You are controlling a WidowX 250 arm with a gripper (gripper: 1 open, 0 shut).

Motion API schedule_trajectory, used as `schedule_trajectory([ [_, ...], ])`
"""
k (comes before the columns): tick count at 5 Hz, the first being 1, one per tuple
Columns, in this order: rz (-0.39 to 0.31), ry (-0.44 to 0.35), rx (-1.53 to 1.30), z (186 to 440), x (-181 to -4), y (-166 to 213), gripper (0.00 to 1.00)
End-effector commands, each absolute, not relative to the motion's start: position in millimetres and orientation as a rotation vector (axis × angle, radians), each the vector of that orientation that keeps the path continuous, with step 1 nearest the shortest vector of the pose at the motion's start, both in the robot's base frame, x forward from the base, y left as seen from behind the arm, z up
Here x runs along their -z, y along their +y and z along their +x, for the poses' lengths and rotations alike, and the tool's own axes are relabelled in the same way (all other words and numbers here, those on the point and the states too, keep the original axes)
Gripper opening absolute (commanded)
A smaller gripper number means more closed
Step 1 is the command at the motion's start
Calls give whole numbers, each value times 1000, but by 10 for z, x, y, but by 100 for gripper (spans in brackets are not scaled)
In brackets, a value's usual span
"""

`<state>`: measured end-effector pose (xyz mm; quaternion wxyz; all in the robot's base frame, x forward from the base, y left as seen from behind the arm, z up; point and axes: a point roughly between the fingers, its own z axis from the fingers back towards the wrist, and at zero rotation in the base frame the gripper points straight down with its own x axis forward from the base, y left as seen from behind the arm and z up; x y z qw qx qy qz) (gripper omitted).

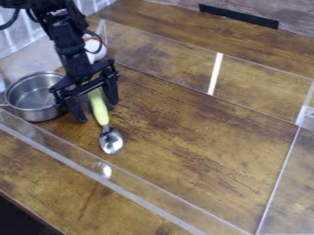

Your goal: Move the green spoon to the right

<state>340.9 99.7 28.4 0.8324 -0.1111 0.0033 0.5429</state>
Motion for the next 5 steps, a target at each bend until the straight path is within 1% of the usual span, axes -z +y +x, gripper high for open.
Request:
schedule_trajectory([
  [1, -259, -43, -1119, 3522, -433, 1058, 100],
  [3, -281, -28, -1092, 3625, -406, 946, 100],
  [5, -283, -28, -1099, 3717, -379, 879, 100],
])
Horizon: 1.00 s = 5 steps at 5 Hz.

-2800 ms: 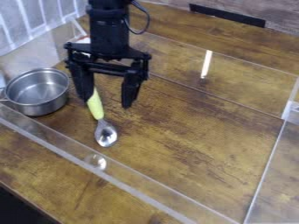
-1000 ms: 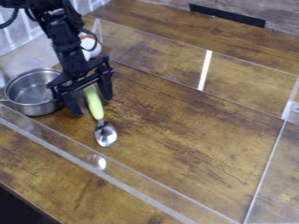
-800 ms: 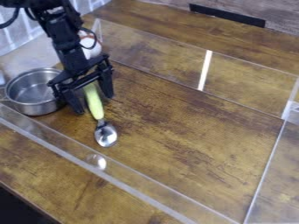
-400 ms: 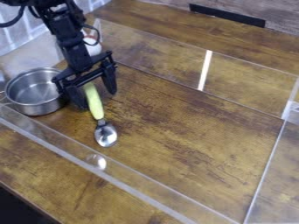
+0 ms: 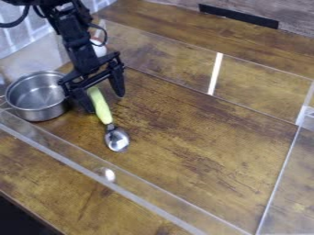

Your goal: Move the green spoon to the right

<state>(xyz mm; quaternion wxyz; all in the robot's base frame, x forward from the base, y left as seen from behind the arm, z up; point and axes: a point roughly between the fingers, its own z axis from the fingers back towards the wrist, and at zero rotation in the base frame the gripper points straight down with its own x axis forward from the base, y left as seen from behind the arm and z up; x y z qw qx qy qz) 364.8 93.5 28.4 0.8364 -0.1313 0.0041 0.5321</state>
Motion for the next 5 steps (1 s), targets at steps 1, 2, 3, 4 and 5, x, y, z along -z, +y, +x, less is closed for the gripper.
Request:
schedule_trajectory([
  [1, -279, -44, -1096, 3760, -373, 863, 100],
  [2, -282, -74, -1151, 3734, -380, 927, 100],
  [3, -276, -104, -1211, 3714, -391, 1003, 100],
  [4, -268, -118, -1272, 3713, -389, 1019, 0],
  [5, -253, -141, -1295, 3725, -400, 994, 0],
])
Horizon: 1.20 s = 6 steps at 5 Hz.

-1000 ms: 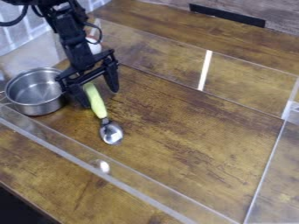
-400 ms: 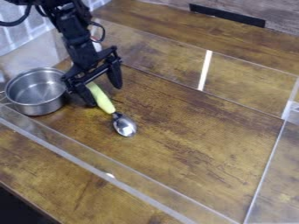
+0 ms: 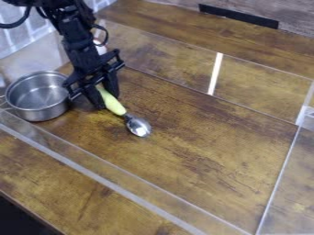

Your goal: Move the green spoon to the right

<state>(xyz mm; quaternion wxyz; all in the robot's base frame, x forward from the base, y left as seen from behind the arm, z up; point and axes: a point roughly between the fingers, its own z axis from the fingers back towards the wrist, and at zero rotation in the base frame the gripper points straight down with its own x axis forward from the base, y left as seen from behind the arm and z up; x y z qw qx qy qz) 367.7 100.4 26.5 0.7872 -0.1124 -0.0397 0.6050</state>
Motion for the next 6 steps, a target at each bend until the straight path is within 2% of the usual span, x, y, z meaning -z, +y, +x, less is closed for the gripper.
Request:
schedule_trajectory([
  [1, -249, -172, -1295, 3774, -585, 889, 0],
  [2, -247, -200, -1297, 3820, -768, 786, 0],
  [4, -260, -232, -1211, 3945, -1288, 658, 0],
  [5, -286, -222, -1114, 4042, -1466, 434, 0],
  [6, -304, -210, -1003, 4086, -1537, 191, 0],
])
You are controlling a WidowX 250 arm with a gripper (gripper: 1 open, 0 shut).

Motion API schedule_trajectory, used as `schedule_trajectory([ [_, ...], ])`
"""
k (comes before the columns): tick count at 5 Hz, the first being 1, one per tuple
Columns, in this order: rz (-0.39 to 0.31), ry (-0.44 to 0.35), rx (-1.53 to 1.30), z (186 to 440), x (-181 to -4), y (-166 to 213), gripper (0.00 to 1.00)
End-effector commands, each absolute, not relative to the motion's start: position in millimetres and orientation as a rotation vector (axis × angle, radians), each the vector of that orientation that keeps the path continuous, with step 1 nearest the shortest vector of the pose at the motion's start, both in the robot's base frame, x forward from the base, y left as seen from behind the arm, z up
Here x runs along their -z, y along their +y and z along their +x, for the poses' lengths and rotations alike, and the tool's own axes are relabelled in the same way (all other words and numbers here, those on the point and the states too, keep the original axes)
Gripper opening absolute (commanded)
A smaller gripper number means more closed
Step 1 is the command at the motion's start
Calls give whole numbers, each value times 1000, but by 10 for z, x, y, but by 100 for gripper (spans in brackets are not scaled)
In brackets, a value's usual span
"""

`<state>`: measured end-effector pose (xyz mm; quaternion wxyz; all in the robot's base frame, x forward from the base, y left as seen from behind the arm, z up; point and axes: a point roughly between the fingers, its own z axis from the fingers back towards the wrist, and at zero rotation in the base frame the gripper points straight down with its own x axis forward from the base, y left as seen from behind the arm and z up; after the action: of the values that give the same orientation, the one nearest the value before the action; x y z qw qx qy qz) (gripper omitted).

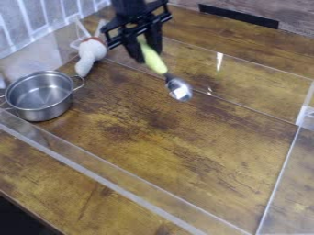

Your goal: Move the green spoon to the right

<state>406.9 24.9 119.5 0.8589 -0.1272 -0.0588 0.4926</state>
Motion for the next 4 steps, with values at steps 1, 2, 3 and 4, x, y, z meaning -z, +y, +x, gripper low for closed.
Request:
schedule_trajectory([
  [1, -316, -198, -924, 4042, -1573, -88, 0],
  [2, -320, -191, -868, 3974, -1588, -305, 0],
  [3, -319, -196, -832, 3859, -1656, -368, 0],
  [4, -312, -205, -783, 3739, -1648, -355, 0],
])
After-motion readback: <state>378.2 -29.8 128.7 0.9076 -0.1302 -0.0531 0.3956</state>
